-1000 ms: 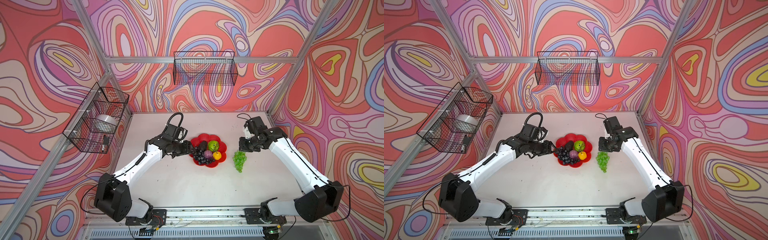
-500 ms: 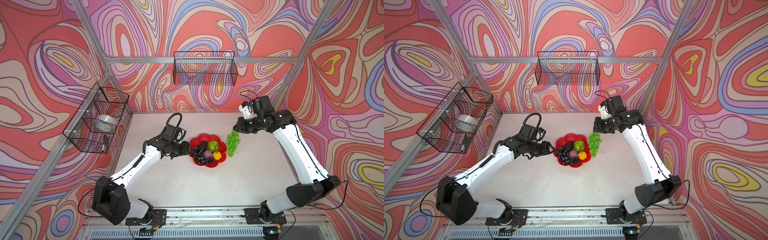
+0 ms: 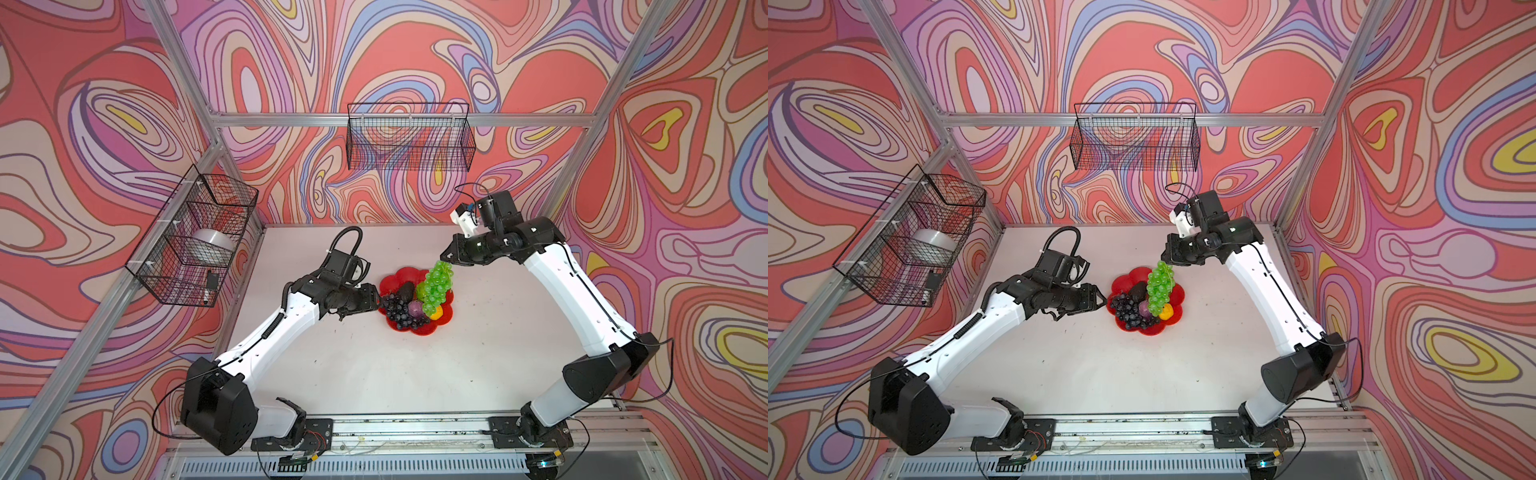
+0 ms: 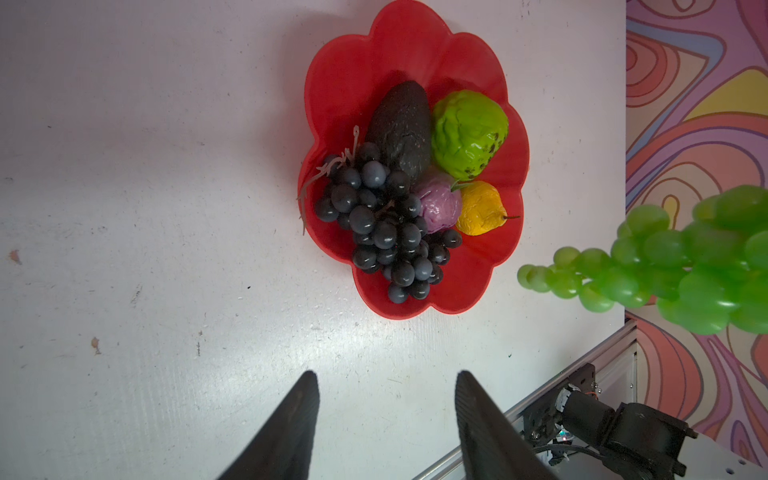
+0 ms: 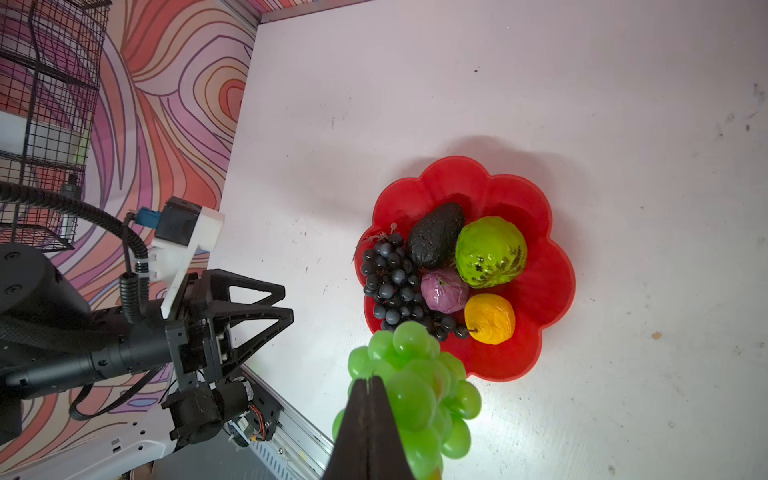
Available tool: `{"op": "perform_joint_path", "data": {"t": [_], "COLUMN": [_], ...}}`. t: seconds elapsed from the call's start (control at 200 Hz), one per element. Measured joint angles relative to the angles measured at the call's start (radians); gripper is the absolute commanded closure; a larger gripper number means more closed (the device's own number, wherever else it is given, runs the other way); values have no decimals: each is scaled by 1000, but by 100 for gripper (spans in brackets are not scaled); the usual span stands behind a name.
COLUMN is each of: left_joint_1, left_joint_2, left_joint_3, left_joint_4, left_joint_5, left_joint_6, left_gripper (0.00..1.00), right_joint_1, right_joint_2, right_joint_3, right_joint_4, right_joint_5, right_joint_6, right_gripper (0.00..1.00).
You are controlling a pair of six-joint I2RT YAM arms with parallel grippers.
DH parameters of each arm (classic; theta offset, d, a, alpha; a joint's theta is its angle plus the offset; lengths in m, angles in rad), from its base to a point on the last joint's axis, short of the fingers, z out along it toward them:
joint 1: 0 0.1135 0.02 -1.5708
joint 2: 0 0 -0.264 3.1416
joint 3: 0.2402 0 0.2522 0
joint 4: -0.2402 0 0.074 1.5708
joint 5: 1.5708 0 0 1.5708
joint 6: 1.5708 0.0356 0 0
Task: Place and organize the fake fruits in the fruit bowl
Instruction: 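Carry the green grapes over the far side of the red bowl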
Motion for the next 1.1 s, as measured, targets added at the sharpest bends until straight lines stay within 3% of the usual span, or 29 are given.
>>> {"op": "perform_joint_path", "data": {"t": [0.476,1.102], "left_joint_1": [0,0], "left_joint_2": [-55,-103], "left_joint_3": [0,-19], "left_joint_4": [-23,-44], "left_joint_5": [-23,-29], "left_joint_6": [0,-4], "left_gripper": [44,44], "right_joint_1": [54,112], "right_joint_2": [140,388], "right_joint_3": [18,259], "right_joint_4": [157,253], "right_joint_5": [-32,-56], "right_joint_6": [32,66], "right_gripper": [100,100]}}
